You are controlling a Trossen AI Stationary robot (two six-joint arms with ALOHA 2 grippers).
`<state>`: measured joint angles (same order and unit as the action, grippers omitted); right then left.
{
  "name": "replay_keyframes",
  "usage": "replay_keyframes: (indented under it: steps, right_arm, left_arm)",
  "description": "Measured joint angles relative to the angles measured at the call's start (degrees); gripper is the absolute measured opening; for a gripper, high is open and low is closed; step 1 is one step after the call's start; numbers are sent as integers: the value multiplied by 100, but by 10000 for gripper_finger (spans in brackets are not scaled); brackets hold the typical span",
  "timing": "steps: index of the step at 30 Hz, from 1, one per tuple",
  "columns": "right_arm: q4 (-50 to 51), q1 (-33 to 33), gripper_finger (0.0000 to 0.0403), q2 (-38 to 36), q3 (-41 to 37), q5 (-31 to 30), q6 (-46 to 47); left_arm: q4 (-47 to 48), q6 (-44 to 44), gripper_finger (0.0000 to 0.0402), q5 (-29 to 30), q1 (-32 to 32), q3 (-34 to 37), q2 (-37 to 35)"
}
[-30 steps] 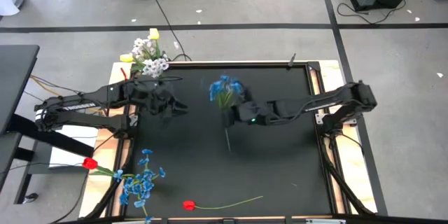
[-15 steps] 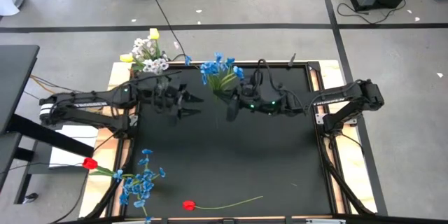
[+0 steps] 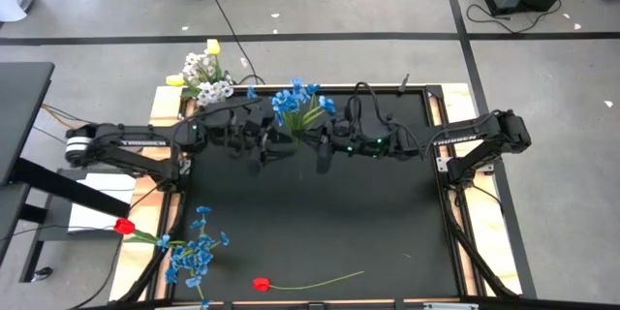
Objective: Sort flowers into vase by color
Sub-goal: Put the blue flowers into the yellow vase
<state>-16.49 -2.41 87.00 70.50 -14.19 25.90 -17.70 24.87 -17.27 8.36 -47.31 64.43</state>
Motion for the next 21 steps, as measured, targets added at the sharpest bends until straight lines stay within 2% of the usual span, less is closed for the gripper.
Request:
replay_keyframes:
  steps: [9,17,21]
  right_arm:
    - [-121,56,16,4,0,400,-191]
    - [-103,94,16,7,0,646,-265]
    - [-102,89,26,7,0,701,-250]
  left_arm:
    - [-558,15,156,7,3,0,239]
    - [-627,-73,24,61,-64,0,316]
    - [-618,-191,18,58,-89,0,314]
